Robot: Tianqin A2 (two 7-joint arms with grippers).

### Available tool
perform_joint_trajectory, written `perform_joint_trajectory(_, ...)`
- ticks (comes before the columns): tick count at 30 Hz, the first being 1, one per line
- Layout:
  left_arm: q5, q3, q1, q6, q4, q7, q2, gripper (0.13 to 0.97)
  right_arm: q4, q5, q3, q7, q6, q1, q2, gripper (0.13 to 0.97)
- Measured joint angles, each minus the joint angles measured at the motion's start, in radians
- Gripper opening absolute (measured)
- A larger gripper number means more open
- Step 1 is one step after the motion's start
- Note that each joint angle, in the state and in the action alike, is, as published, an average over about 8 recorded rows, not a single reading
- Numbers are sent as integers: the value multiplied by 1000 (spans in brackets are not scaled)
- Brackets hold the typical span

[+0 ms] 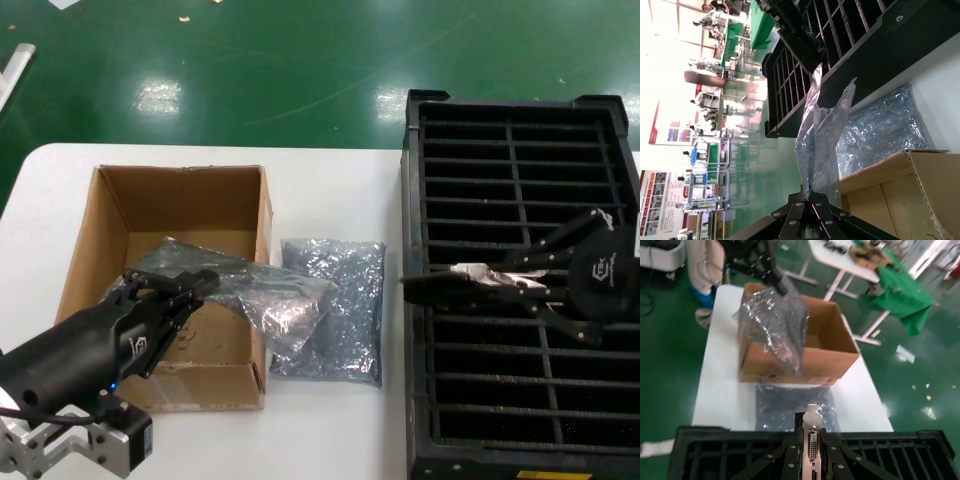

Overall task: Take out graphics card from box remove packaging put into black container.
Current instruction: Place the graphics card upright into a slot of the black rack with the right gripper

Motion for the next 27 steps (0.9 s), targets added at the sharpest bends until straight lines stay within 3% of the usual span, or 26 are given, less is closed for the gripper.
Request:
perform_joint_trajectory(14,0,0,0,0,0,0,0,138,11,-169,-84,113,-191,156,-11,186)
perform_joint_trajectory(27,0,0,0,0,0,0,0,138,84,-141,-98,175,-319,187,-12,186)
